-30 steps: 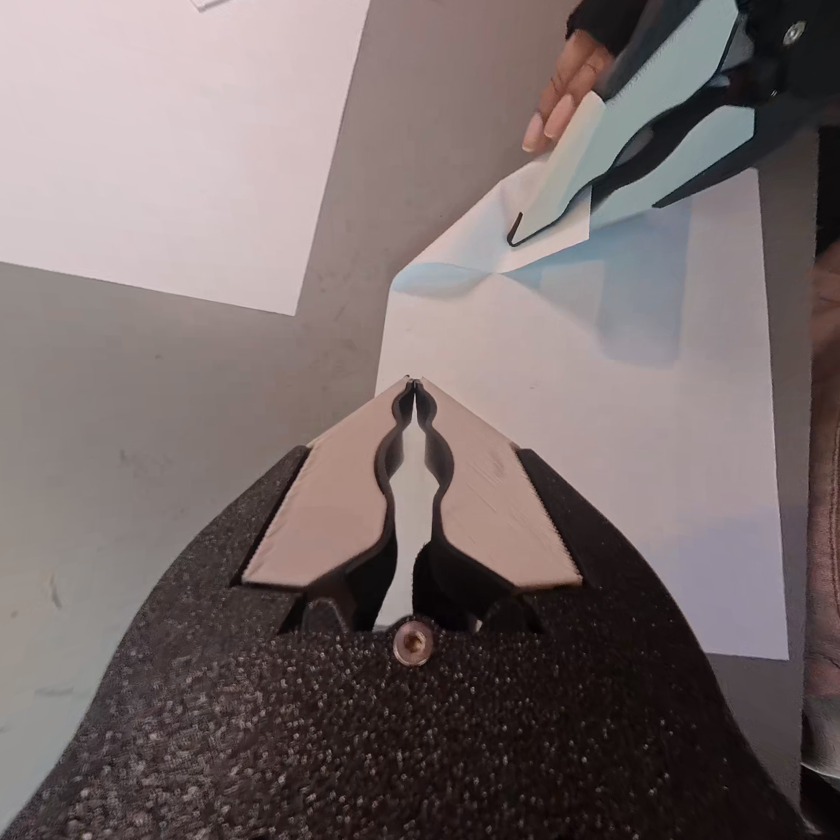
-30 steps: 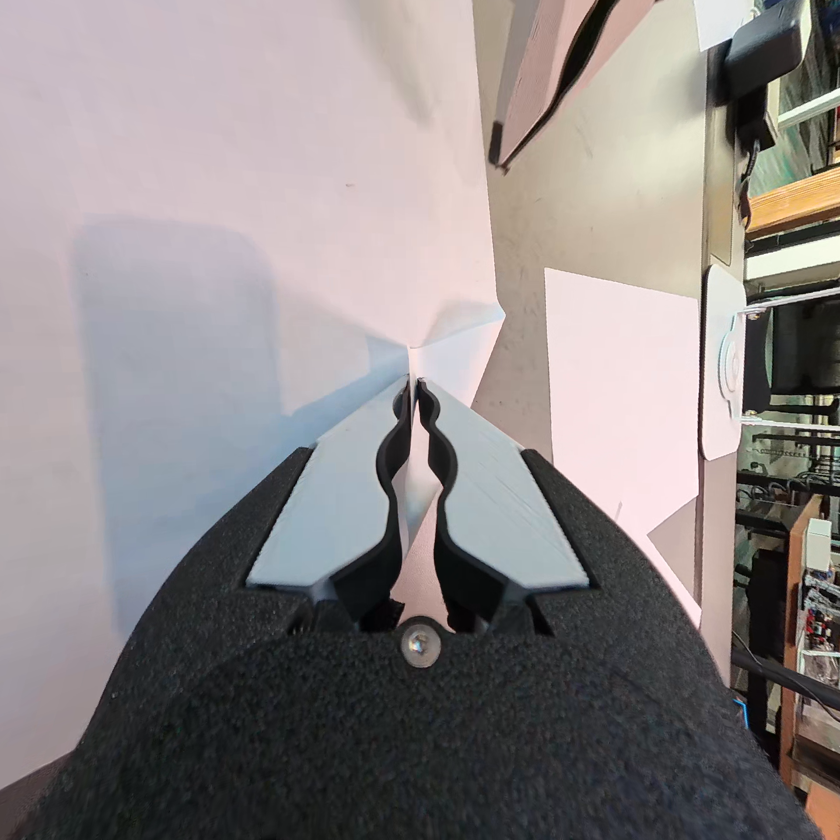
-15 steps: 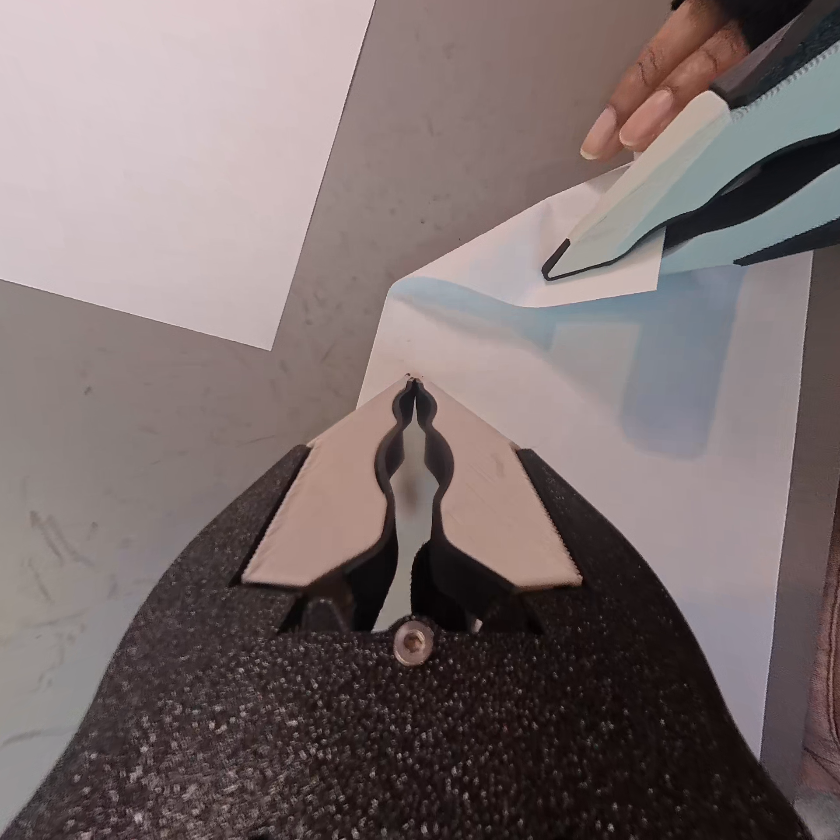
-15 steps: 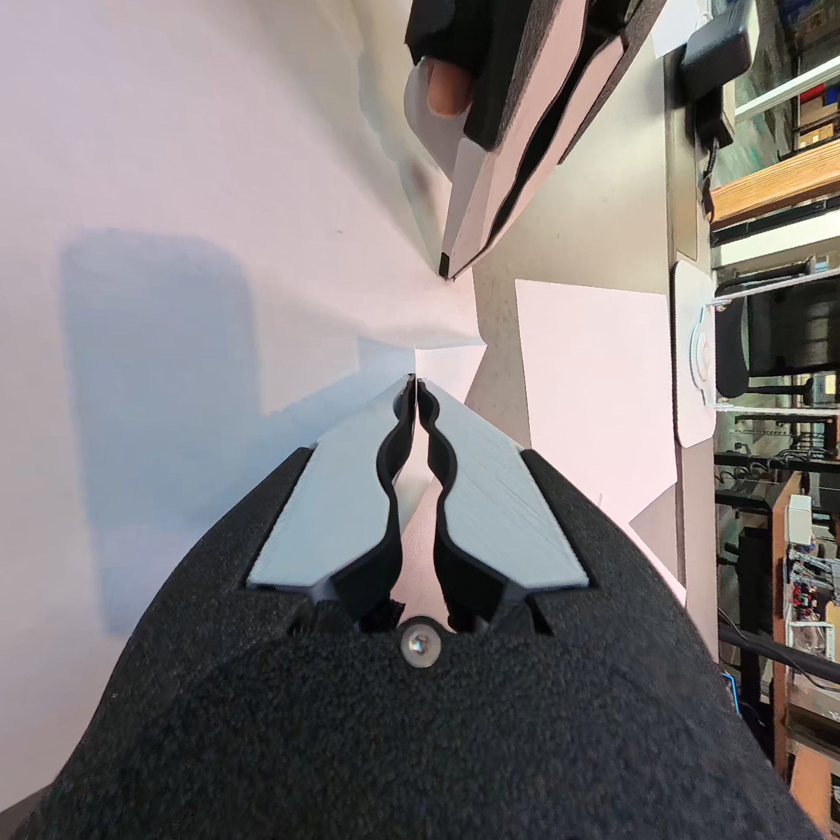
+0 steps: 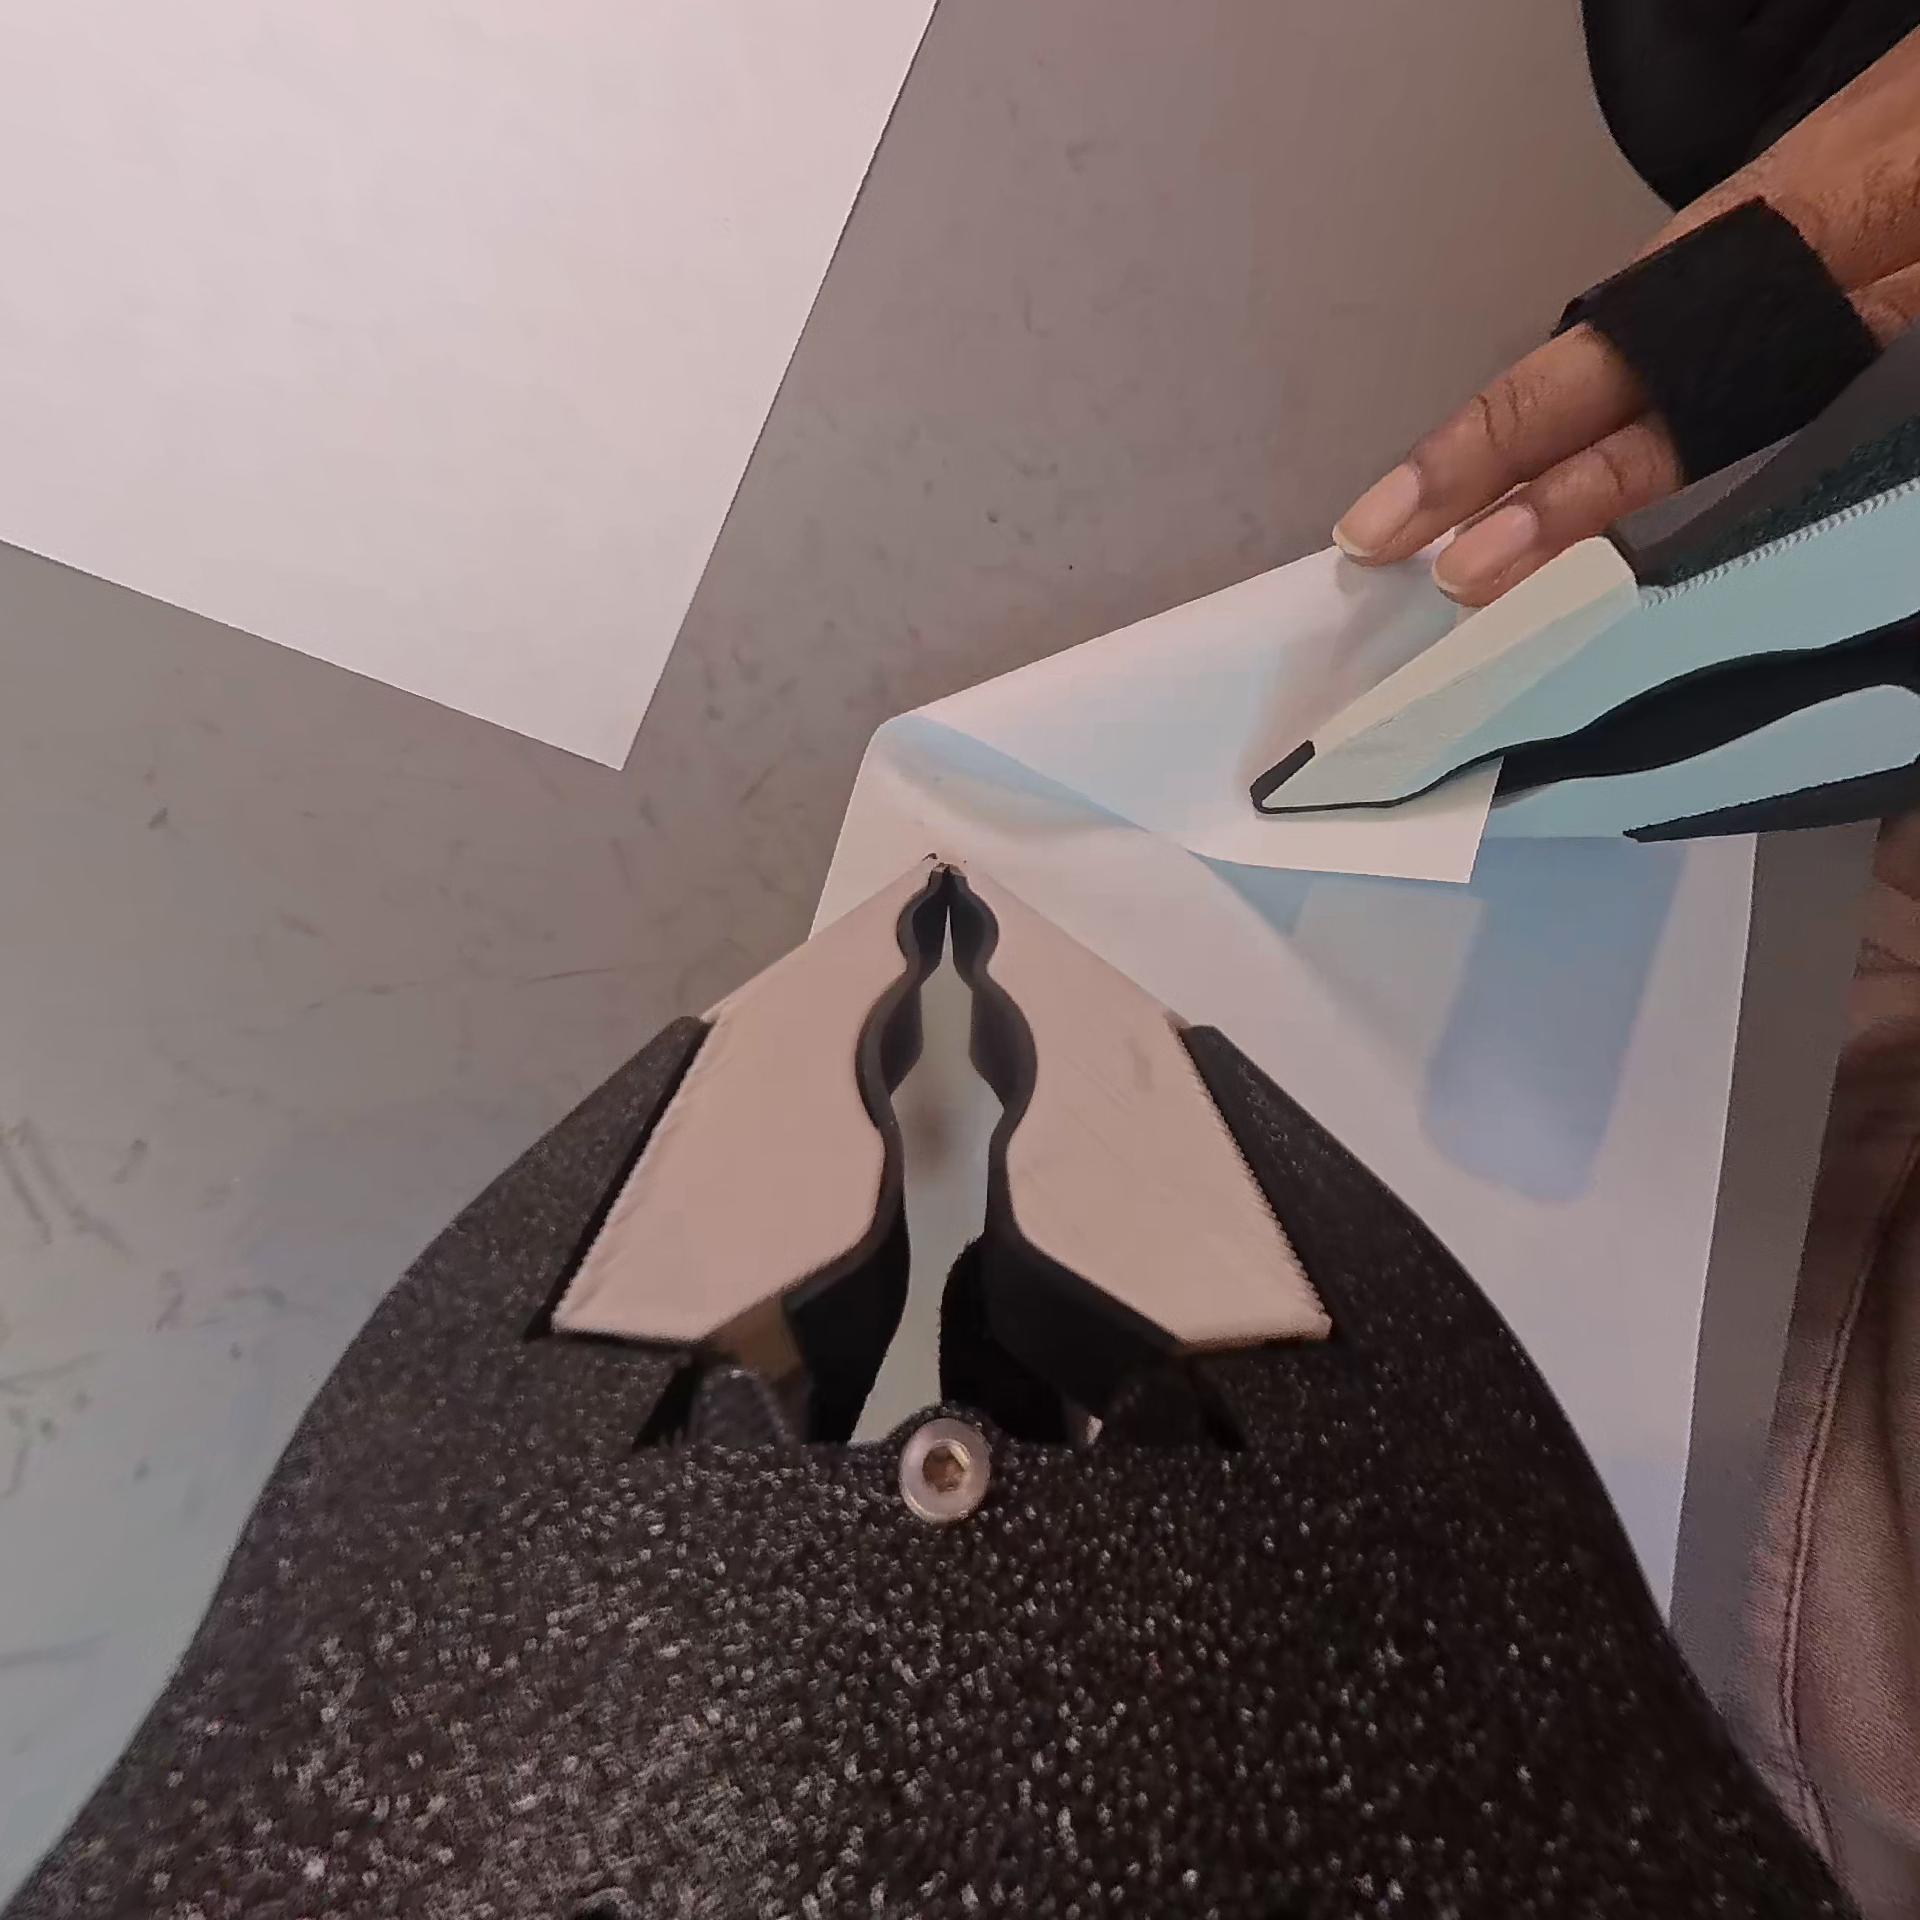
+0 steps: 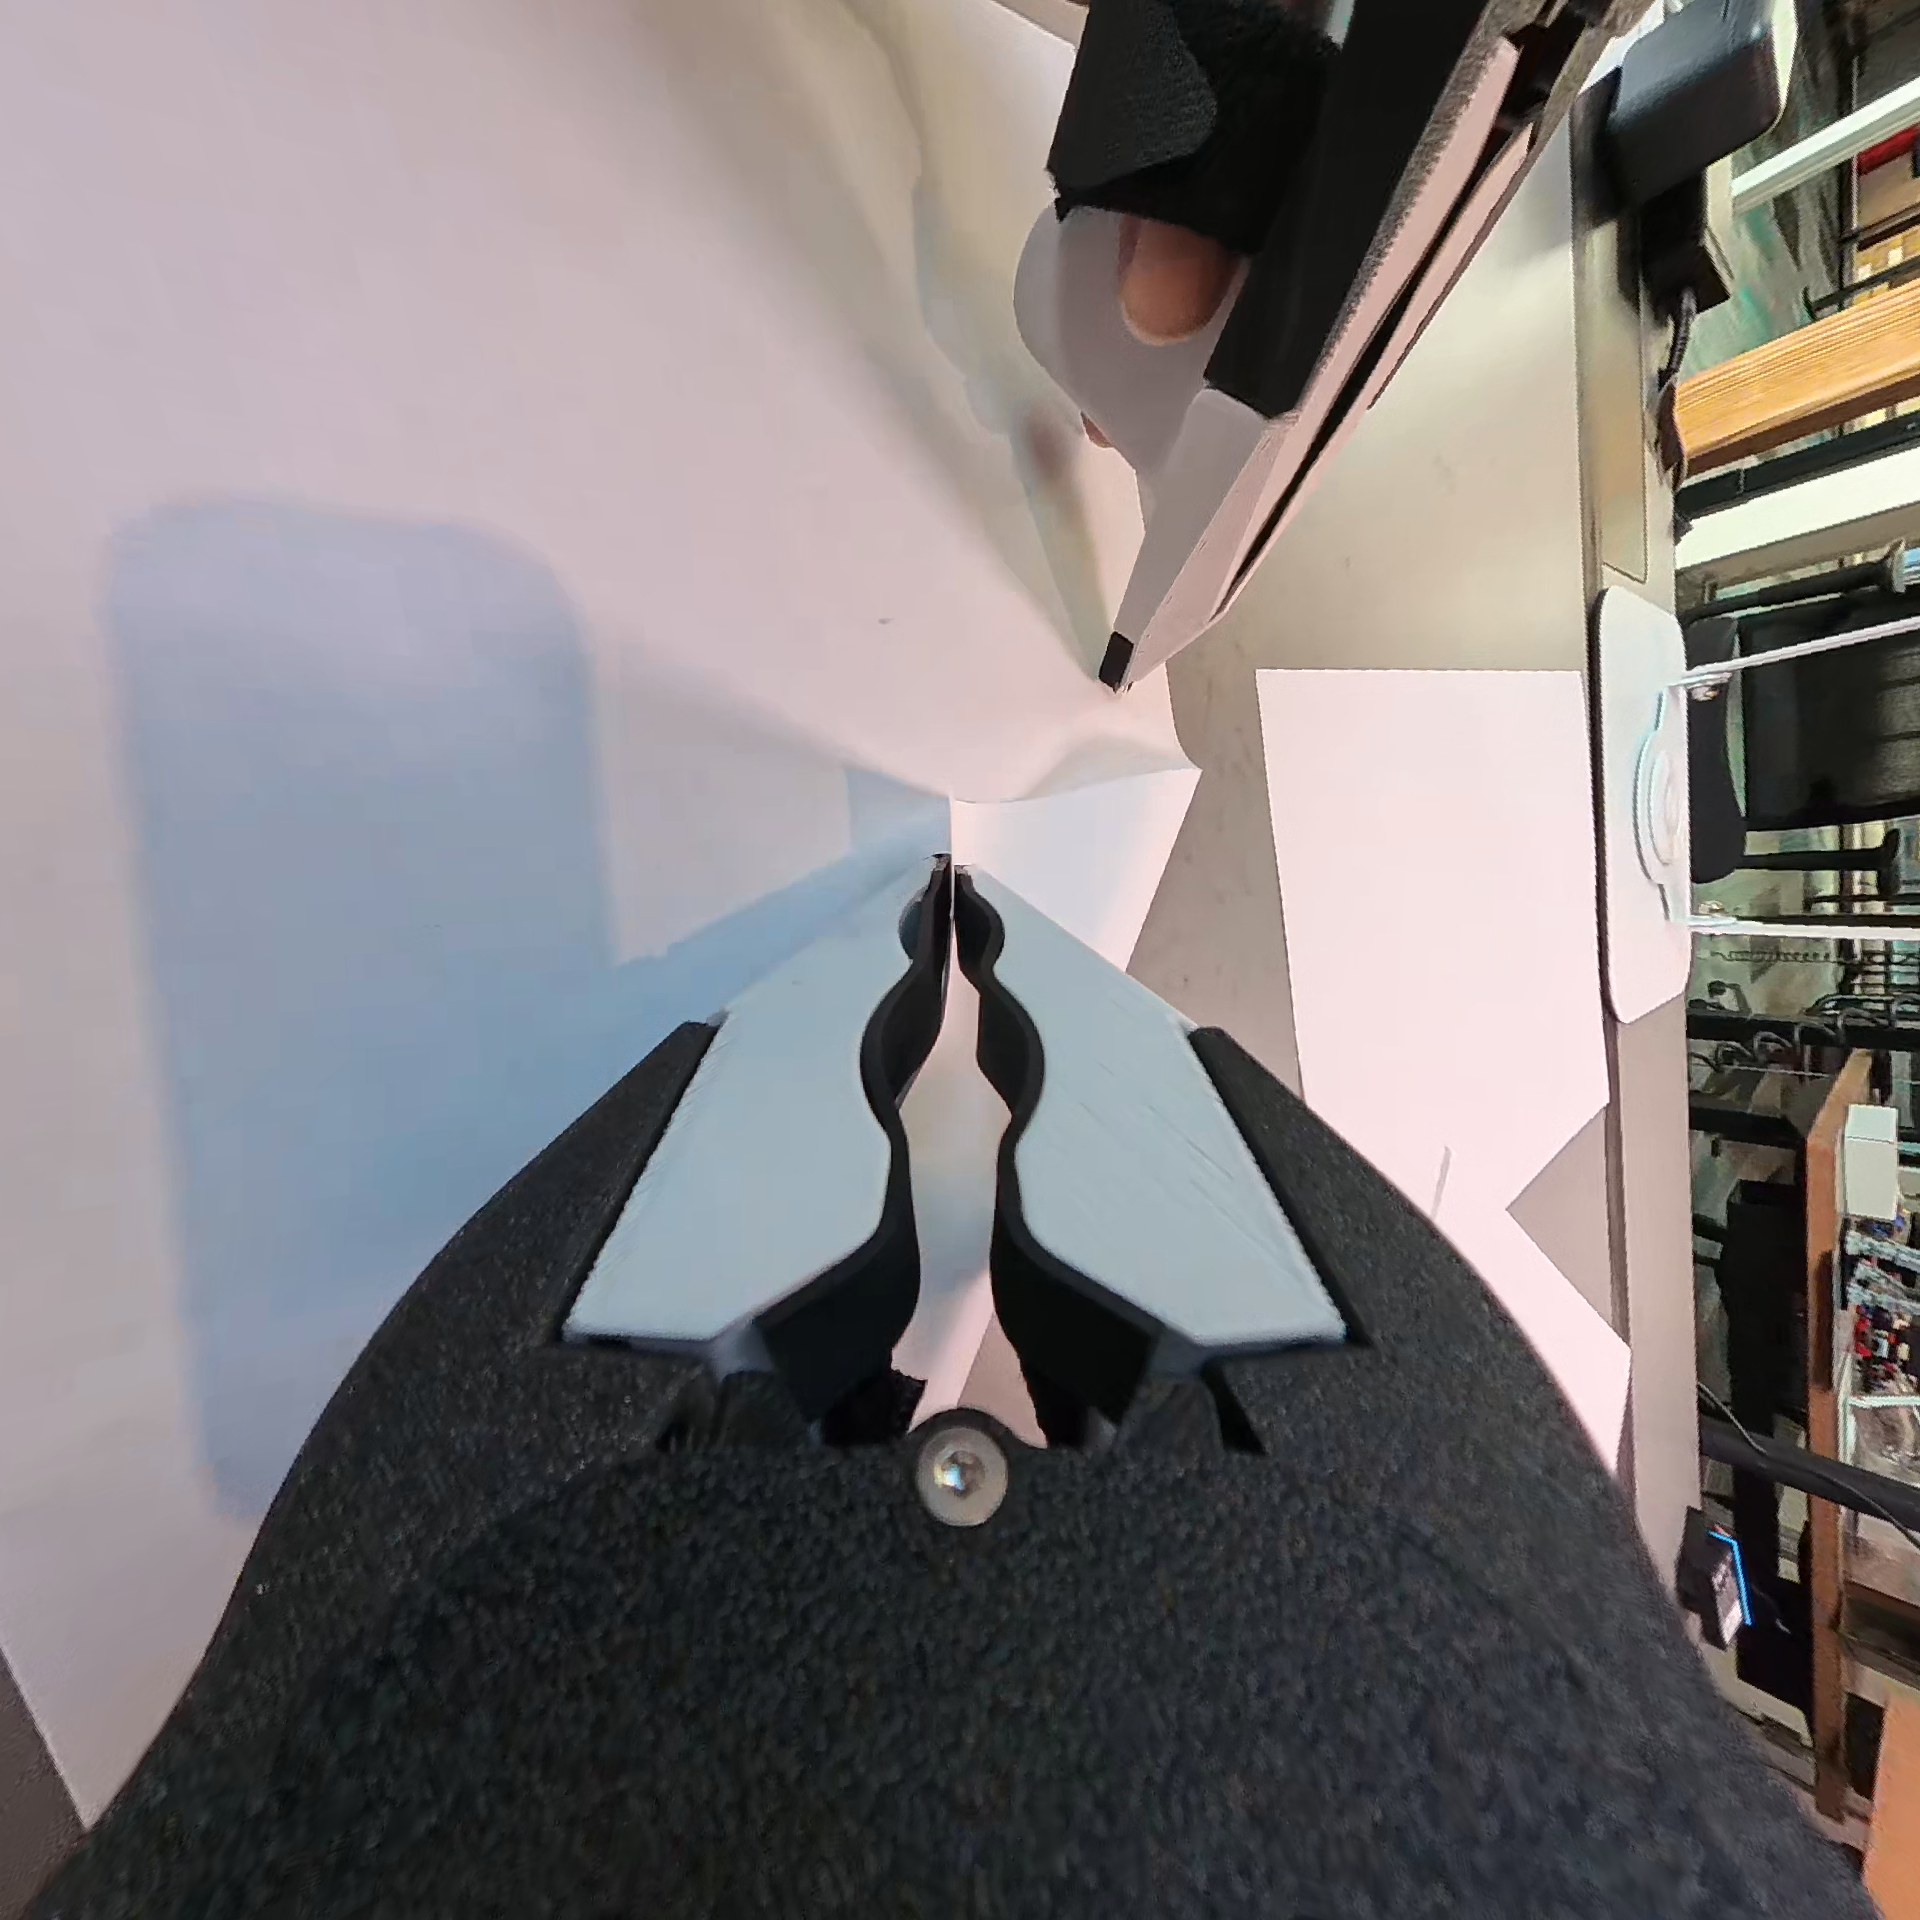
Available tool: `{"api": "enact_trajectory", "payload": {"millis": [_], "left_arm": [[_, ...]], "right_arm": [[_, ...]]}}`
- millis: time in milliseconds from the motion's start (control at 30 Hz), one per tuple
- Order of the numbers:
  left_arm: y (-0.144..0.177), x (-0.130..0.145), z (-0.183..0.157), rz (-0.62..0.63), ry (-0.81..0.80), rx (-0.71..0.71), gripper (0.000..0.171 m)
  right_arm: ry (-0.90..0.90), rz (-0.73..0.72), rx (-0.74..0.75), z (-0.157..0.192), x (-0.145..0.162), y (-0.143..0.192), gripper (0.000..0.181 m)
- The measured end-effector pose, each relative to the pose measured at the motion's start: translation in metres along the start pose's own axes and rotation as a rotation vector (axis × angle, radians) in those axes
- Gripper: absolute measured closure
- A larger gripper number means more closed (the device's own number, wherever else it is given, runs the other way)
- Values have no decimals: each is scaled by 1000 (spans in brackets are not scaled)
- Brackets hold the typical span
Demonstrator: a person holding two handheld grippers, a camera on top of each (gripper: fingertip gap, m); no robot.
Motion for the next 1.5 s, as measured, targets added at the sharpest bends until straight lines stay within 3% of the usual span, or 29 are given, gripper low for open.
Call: {"api": "enact_trajectory", "payload": {"millis": [200,267,467,733,1167,1500], "left_arm": [[18,-16,10,31,-27,83,171],[19,-19,8,104,-110,115,171],[-2,-25,9,280,-261,60,171],[-5,-30,10,351,-388,38,171],[-5,-30,10,329,-395,43,171],[-4,-27,13,252,-263,47,171]], "right_arm": [[-11,-17,-44,-3,1,-1,181],[-25,-20,-63,-4,2,-1,181],[-29,-29,-94,-6,3,-1,181],[19,-24,-109,-9,12,1,181],[30,-10,-137,-16,21,0,181],[-97,-21,-183,-13,21,2,181]]}}
Point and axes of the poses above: each gripper's, where its closed fingertips meet, y back along the fingers, x out of its underside, z = x × y across the jaws, the point moved 6 cm from there along y, back along the fingers, and after that the axes turned 10 degrees about z, right-handed, at the moved point
